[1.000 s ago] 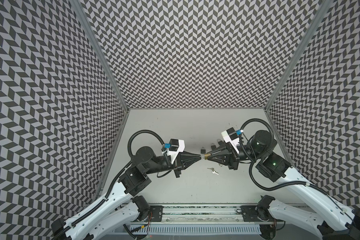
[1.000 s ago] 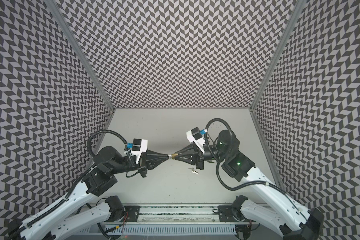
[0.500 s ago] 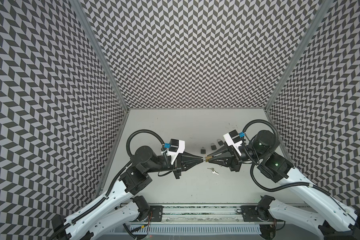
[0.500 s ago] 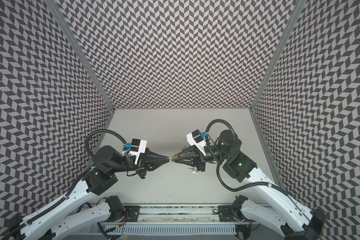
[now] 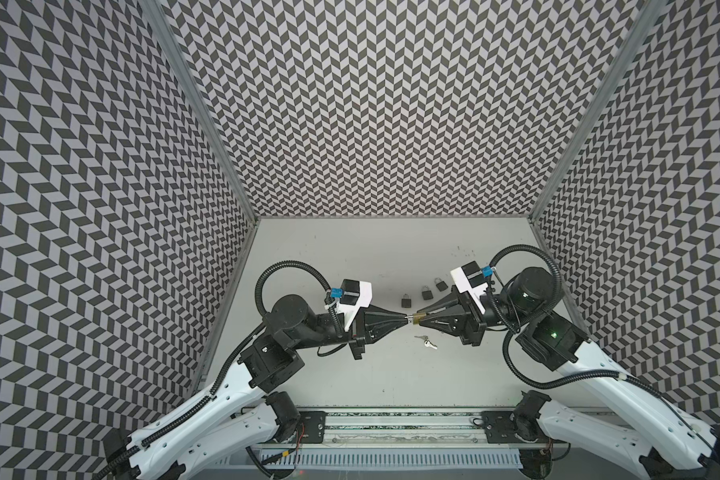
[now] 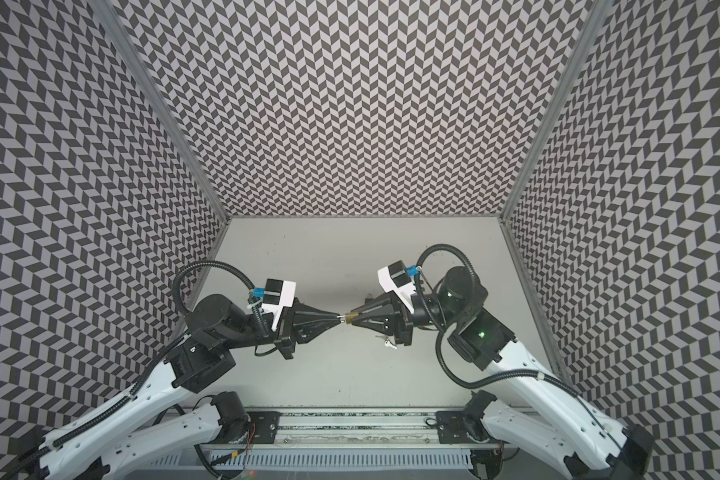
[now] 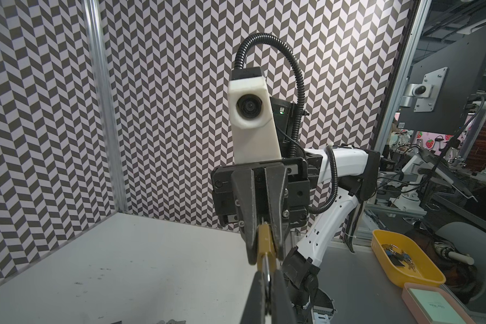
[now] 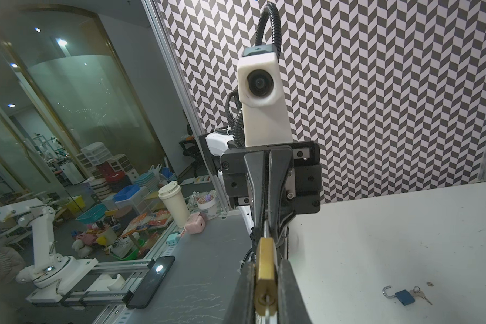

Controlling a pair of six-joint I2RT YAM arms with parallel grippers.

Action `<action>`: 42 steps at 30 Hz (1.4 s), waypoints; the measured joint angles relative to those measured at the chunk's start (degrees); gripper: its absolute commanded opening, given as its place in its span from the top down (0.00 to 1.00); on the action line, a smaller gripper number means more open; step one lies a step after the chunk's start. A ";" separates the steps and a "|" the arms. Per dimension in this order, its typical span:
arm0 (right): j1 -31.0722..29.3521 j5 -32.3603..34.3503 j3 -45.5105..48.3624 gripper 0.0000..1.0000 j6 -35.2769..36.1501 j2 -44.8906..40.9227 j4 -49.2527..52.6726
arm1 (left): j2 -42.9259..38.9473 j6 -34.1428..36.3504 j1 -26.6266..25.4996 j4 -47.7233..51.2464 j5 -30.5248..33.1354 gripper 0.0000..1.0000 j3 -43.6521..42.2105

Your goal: Lock with the key

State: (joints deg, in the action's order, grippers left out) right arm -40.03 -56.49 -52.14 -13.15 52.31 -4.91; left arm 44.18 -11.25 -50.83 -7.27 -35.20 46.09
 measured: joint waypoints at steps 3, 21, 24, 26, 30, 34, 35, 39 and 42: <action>-1.11 0.09 -0.44 1.00 0.48 0.92 0.26 | 0.76 -0.39 -0.04 -0.28 -0.24 1.00 0.00; -0.61 1.75 3.50 1.00 -2.89 -0.66 -3.52 | -0.59 -2.25 0.92 -4.22 0.83 1.00 -3.37; -0.28 1.57 3.72 1.00 -4.96 -0.61 -5.14 | -0.92 -2.64 1.70 -3.37 -0.31 1.00 -3.56; -0.28 1.29 3.72 1.00 -6.03 -0.59 -6.21 | -0.96 -2.95 1.77 -3.39 -0.96 1.00 -3.56; -0.15 0.35 3.72 1.00 -7.04 -0.13 -7.13 | -0.94 -3.52 2.10 -3.54 -1.97 1.00 -3.56; 0.28 -0.07 3.50 1.00 -6.40 0.07 -6.64 | -1.14 -3.50 2.32 -3.39 -2.16 0.67 -3.56; 0.74 -0.07 3.23 1.00 -6.27 0.04 -6.64 | -1.51 -3.74 2.54 -3.39 -2.21 0.61 -3.56; 1.60 -0.39 2.25 1.00 -5.88 0.04 -6.73 | -2.97 -3.76 2.86 -3.69 -2.29 0.49 -3.52; 1.60 -0.90 2.16 1.00 -5.68 0.13 -6.69 | -3.19 -3.72 2.86 -3.78 -2.21 0.44 -3.52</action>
State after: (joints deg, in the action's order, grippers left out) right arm -38.44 -57.39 -49.98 -18.83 52.45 -11.60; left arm 40.99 -14.96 -47.97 -11.05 -37.41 42.57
